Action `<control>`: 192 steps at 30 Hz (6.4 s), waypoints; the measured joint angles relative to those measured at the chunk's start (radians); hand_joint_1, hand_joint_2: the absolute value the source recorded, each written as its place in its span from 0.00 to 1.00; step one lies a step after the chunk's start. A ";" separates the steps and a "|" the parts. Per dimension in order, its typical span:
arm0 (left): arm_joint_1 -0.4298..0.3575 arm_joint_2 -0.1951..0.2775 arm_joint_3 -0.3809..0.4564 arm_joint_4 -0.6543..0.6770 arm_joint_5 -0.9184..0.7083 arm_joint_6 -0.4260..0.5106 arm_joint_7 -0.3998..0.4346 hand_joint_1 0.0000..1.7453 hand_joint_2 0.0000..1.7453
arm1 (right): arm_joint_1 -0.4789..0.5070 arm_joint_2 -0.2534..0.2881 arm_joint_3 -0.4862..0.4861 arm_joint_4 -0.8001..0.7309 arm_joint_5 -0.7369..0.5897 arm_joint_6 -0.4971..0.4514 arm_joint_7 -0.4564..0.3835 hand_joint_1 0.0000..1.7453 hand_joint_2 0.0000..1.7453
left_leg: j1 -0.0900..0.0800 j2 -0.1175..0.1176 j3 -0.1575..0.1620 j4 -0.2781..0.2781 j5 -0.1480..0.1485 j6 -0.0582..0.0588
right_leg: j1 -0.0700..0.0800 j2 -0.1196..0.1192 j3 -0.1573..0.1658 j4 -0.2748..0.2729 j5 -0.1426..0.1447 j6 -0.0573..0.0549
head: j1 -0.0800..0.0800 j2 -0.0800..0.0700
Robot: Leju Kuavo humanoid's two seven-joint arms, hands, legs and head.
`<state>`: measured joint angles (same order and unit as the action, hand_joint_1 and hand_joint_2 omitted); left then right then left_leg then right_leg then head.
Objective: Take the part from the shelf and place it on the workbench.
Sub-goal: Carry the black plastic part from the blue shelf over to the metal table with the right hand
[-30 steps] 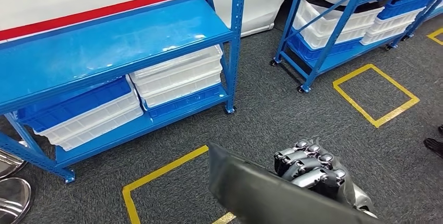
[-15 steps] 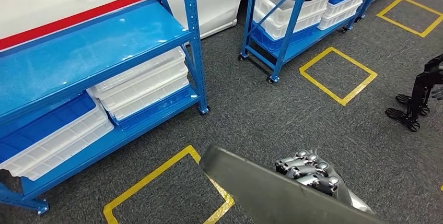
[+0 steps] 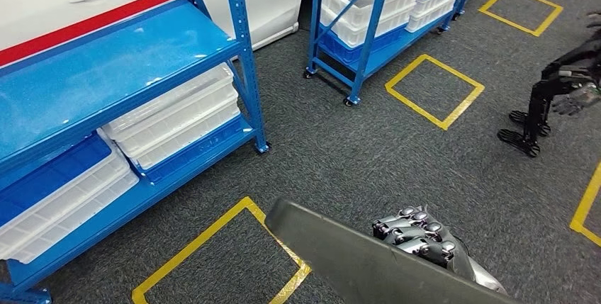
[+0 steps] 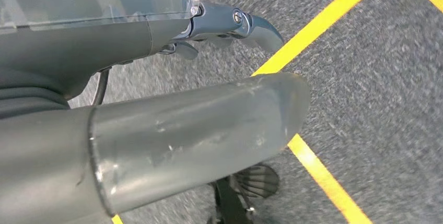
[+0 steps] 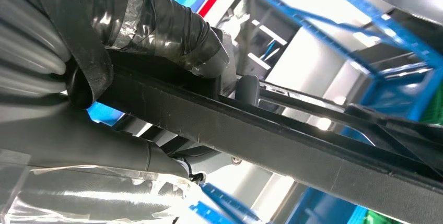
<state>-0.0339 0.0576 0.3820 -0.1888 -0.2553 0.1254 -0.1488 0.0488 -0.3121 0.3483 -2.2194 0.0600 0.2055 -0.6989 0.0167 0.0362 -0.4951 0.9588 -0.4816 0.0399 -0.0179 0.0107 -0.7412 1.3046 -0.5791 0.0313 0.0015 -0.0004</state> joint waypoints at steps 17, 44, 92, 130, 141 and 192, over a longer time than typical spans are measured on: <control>-0.013 0.029 0.046 -0.002 0.003 0.013 -0.086 0.00 0.00 | -0.024 -0.010 0.034 0.010 -0.058 0.065 0.000 0.99 1.00 | 0.006 -0.086 -0.069 0.123 -0.030 -0.040 | 0.012 0.079 0.159 -0.281 0.120 -0.060 | 0.000 0.000; -0.020 0.051 0.088 -0.007 0.020 -0.025 -0.126 0.00 0.00 | 0.018 0.013 0.049 0.036 -0.113 0.109 0.000 0.99 1.00 | -0.004 -0.031 -0.149 0.323 -0.149 -0.047 | 0.016 0.029 0.170 -0.305 0.124 -0.068 | 0.000 0.000; 0.009 0.022 0.144 -0.007 -0.056 -0.075 -0.074 0.00 0.00 | 0.113 0.175 0.136 0.110 -0.169 0.240 0.018 0.99 1.00 | 0.000 0.015 -0.033 0.043 -0.013 -0.013 | 0.016 -0.018 0.087 -0.104 0.046 -0.023 | 0.000 0.000; -0.010 -0.007 0.144 -0.008 -0.104 -0.083 -0.089 0.00 0.00 | -0.031 0.184 0.343 0.209 -0.215 0.224 0.070 0.99 1.00 | 0.001 0.044 -0.008 0.044 -0.037 -0.046 | 0.034 -0.039 0.181 -0.316 0.121 -0.066 | 0.000 0.000; 0.000 -0.021 0.156 -0.007 -0.105 -0.144 -0.142 0.00 0.00 | -0.014 0.181 0.339 0.210 -0.247 0.244 0.087 0.99 1.00 | 0.008 -0.095 -0.048 0.052 0.002 -0.053 | 0.020 0.076 0.190 -0.305 0.111 -0.055 | 0.000 0.000; -0.017 -0.066 0.205 -0.008 -0.137 -0.145 -0.157 0.00 0.00 | -0.051 0.217 0.358 0.263 -0.277 0.169 0.166 0.99 1.00 | 0.010 0.025 -0.019 0.062 -0.053 -0.061 | 0.012 -0.027 0.172 -0.310 0.124 -0.050 | 0.001 0.000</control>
<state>-0.0505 -0.0089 0.5872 -0.1964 -0.3927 -0.0194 -0.3060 -0.0024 -0.0948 0.7061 -1.9564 -0.2168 0.3746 -0.5326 0.0263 0.0610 -0.5146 1.0211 -0.5341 -0.0210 -0.0063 -0.0163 -0.5691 0.9947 -0.4551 -0.0189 0.0021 -0.0004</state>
